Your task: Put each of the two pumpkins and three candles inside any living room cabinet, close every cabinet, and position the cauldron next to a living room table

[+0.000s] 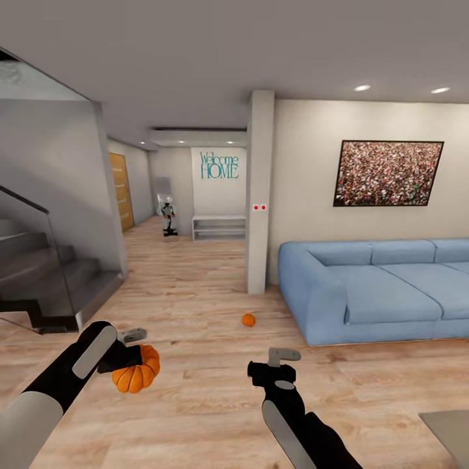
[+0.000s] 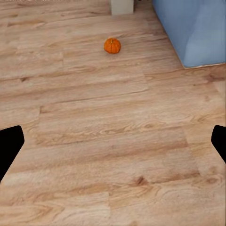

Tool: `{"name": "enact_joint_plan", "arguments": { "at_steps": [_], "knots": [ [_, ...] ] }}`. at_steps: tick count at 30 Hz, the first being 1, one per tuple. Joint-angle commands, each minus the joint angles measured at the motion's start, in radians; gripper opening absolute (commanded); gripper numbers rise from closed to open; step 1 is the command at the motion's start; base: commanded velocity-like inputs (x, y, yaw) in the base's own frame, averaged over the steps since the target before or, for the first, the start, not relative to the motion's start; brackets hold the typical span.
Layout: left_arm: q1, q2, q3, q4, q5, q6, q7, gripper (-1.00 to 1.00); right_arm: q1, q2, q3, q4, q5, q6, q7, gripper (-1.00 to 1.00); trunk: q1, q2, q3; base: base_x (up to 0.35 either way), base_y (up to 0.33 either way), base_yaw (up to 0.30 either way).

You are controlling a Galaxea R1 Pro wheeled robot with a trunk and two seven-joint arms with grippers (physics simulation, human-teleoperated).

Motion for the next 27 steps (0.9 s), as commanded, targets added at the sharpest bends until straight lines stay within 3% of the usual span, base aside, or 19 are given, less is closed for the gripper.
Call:
{"name": "enact_joint_plan", "arguments": {
  "at_steps": [1,27],
  "knots": [
    [-0.001,0.001,-0.004,-0.001,0.01,0.0,0.011,-1.0,-0.001,0.0,0.002,-0.001,-0.006,0.003,-0.008,1.0,0.001,-0.001,-0.002,0.329,0.0,0.0],
    [-0.001,-0.002,-0.004,0.0,0.009,0.0,0.011,-1.0,-0.001,0.0,0.002,-0.001,-0.006,0.004,-0.006,1.0,0.001,-0.001,-0.002,0.329,0.0,0.0]
  ]
}}
